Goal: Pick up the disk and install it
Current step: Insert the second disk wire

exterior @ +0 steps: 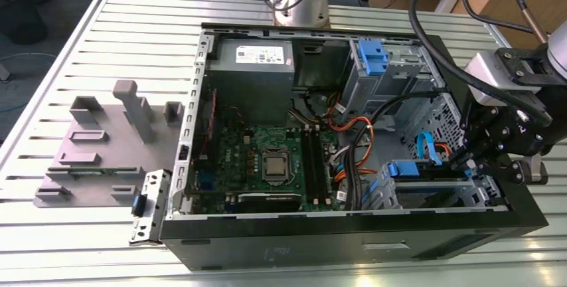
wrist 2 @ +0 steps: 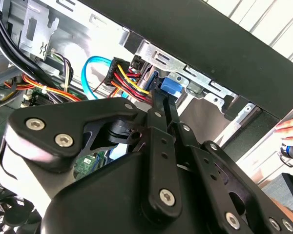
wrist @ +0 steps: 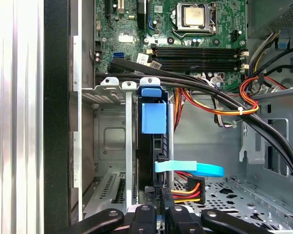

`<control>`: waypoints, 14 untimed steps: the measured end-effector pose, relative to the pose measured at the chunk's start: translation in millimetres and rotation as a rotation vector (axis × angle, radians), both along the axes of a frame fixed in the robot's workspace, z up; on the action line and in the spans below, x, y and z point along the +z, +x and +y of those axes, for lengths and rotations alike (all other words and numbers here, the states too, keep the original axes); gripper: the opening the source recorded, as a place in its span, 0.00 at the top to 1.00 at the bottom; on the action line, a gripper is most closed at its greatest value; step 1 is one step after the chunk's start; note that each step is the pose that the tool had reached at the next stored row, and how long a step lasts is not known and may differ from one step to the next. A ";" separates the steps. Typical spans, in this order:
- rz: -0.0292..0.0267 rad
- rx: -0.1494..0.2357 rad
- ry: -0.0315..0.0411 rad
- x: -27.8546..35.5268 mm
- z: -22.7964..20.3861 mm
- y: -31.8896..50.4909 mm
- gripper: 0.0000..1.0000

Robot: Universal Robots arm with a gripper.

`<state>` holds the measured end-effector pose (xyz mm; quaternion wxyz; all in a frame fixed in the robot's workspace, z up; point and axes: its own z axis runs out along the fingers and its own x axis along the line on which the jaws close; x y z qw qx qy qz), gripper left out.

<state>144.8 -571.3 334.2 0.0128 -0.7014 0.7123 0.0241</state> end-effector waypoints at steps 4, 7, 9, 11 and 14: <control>0.0000 0.000 0.0000 -0.1 0.0 0.0 0.84; 0.0000 0.000 0.0003 0.0 0.0 0.0 0.84; 0.0000 0.000 0.0003 0.9 0.0 0.0 0.84; 0.0000 0.000 0.0001 2.5 0.0 0.0 0.84; 0.0000 0.000 0.0001 4.7 0.0 0.0 0.84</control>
